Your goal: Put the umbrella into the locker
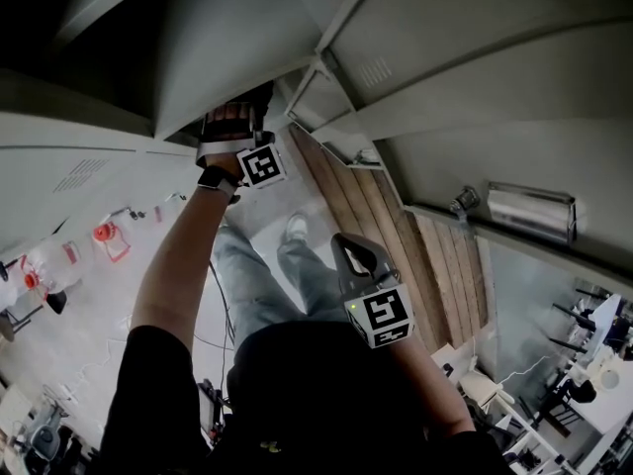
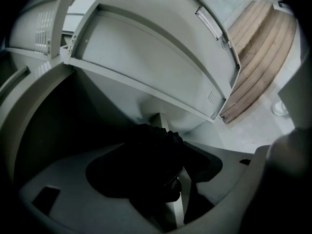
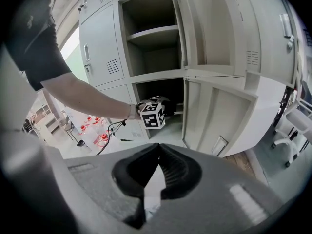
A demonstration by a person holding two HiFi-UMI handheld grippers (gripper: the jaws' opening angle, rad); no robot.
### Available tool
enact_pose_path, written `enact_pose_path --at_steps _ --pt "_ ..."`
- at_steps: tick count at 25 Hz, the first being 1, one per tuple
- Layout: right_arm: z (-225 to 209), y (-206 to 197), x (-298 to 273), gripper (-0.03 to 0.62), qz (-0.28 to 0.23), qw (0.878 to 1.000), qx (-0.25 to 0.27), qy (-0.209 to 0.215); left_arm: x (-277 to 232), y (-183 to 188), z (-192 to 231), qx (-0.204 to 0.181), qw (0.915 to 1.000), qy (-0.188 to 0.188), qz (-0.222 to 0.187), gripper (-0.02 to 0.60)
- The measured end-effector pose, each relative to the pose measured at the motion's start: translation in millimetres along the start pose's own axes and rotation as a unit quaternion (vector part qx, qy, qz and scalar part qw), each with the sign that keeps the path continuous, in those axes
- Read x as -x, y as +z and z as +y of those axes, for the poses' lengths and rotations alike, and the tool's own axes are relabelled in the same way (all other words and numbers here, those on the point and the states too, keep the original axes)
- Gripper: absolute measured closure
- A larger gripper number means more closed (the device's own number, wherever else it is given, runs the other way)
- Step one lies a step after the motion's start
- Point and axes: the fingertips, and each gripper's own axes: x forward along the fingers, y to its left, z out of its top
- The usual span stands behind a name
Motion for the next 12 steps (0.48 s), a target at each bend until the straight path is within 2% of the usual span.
enact_pose_path --at_steps 3,8,12 --pt "1.6 0.0 -0.4 0.597 -0.001 1.0 0.005 0.004 11.6 -2.0 -2.4 0.008 0.9999 0.007 -0.005 0.263" --pt "2.5 2.0 -0.9 0.597 -0.002 1.0 0.006 0.006 31.6 -5.1 -5.8 0.021 0.9993 0.03 -0.011 0.335" --pt "4.3 0.6 -1.0 0.597 0.0 1.0 0.009 0.006 40.3 -10.3 -9.5 0.034 0.9982 0.045 -0.02 0.358"
